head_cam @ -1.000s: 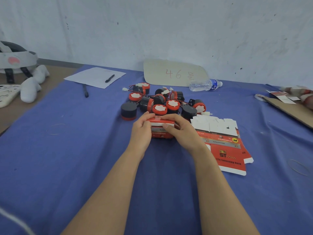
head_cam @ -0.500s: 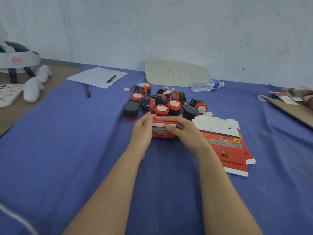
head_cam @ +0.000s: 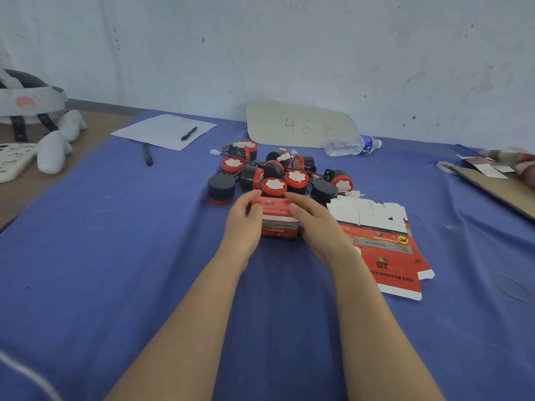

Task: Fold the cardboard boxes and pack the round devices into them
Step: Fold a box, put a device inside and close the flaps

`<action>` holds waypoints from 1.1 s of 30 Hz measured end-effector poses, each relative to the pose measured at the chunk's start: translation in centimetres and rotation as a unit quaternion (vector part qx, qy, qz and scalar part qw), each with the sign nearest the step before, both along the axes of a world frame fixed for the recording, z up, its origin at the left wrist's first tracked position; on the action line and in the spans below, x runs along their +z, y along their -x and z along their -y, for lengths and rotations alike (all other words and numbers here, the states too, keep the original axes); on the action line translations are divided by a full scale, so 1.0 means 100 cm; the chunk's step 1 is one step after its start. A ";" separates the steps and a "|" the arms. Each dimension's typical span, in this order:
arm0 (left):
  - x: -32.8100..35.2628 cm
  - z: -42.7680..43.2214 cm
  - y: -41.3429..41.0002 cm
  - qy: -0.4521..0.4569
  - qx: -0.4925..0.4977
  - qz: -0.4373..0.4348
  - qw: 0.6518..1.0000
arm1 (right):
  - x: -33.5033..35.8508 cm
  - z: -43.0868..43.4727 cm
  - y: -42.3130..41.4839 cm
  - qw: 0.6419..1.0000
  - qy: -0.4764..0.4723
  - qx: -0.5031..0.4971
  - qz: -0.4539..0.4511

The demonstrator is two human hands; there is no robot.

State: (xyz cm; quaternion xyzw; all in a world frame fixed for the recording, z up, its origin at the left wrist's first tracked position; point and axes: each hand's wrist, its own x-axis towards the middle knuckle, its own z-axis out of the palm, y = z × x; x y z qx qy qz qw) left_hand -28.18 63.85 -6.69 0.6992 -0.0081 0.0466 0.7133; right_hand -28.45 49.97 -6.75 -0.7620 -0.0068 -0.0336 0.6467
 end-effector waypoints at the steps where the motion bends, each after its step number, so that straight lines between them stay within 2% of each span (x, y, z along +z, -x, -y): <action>1: 0.000 0.001 0.000 -0.003 0.002 0.002 1.000 | 0.000 0.000 -0.001 1.000 -0.017 -0.001 -0.005; 3: -0.001 0.003 0.001 -0.003 0.000 0.004 1.000 | 0.000 -0.001 -0.001 0.999 -0.035 0.001 -0.009; 15: -0.005 0.002 0.001 -0.036 -0.019 0.009 0.999 | -0.001 -0.002 0.002 0.999 0.034 0.004 -0.012; 24: -0.009 0.006 0.003 -0.118 -0.018 0.013 0.993 | -0.001 -0.001 0.006 0.994 0.107 0.000 0.006; 28: -0.007 0.007 0.001 -0.130 -0.016 0.011 0.991 | -0.004 0.000 0.006 0.996 0.086 0.002 -0.008; 33: -0.009 0.006 0.000 -0.140 -0.050 0.007 0.989 | -0.010 0.005 0.001 0.999 0.001 0.037 -0.026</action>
